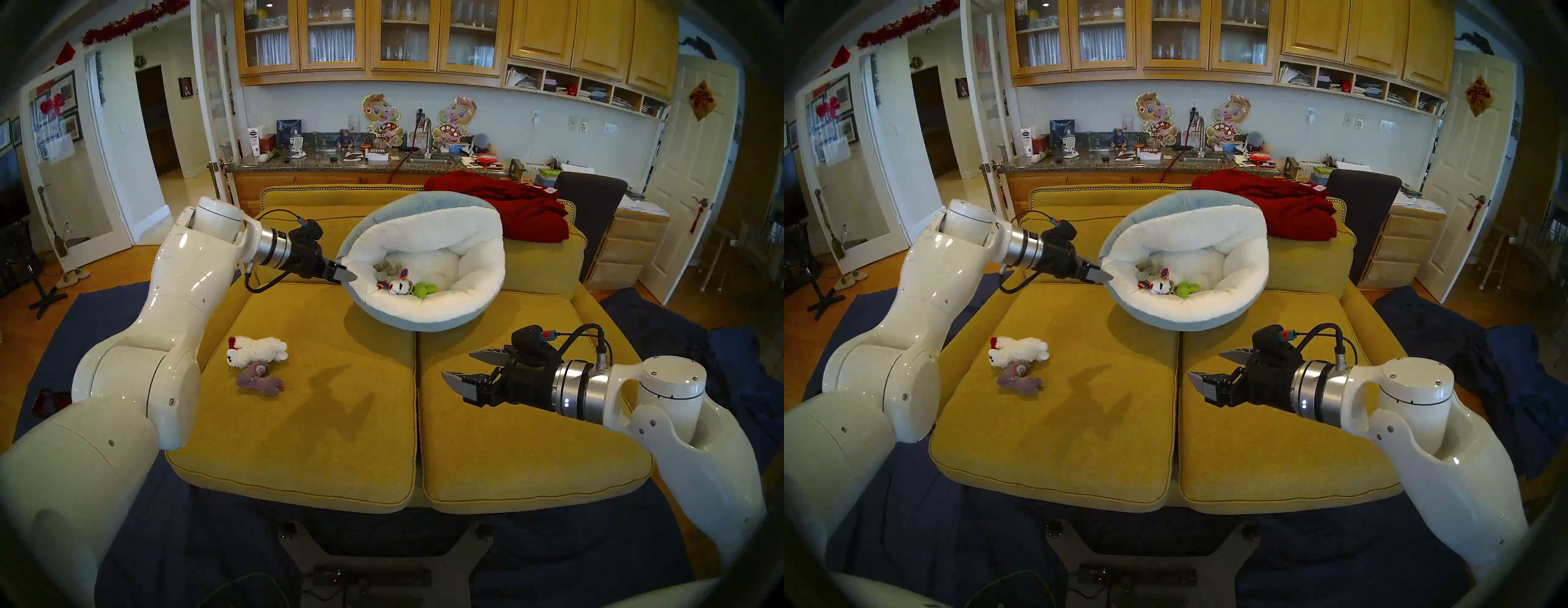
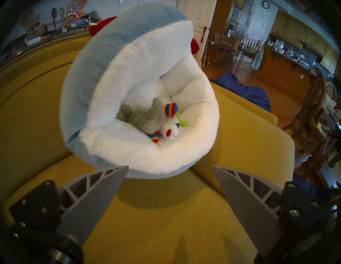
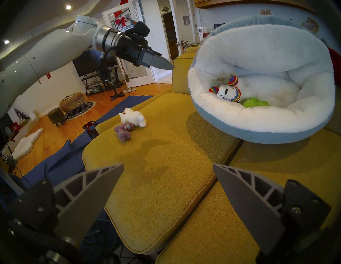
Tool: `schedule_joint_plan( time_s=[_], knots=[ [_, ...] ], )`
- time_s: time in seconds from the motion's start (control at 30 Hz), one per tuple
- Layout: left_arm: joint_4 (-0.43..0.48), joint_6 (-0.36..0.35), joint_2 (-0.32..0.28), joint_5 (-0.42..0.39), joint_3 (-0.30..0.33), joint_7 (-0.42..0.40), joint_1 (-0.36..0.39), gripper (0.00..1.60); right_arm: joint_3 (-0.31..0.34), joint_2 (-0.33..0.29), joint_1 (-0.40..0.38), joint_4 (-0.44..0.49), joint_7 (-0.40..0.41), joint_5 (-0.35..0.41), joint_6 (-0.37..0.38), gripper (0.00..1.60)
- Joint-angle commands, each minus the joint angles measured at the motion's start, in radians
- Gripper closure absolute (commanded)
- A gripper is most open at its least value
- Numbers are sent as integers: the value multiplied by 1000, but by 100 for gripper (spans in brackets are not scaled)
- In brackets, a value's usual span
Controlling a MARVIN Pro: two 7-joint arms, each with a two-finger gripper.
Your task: Put toys into dog bed
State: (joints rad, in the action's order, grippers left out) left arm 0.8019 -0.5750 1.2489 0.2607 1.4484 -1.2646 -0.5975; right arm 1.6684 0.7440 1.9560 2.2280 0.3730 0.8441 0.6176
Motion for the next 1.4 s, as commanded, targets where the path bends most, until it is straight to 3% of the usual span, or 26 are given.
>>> schedule_joint_plan(
  time_s=[0.0, 0.7, 1.37],
  knots=[
    [80, -7, -80, -10, 29, -36, -5, 0, 8, -1, -12, 12, 1, 0, -5, 0],
    [260, -31, -225, -32, 68, -30, -126, 0, 0, -1, -13, 4, 1, 1, -5, 0],
    [403, -89, -336, -83, 88, 2, -366, 0, -1, -1, -16, 3, 1, 1, -7, 0]
  ],
)
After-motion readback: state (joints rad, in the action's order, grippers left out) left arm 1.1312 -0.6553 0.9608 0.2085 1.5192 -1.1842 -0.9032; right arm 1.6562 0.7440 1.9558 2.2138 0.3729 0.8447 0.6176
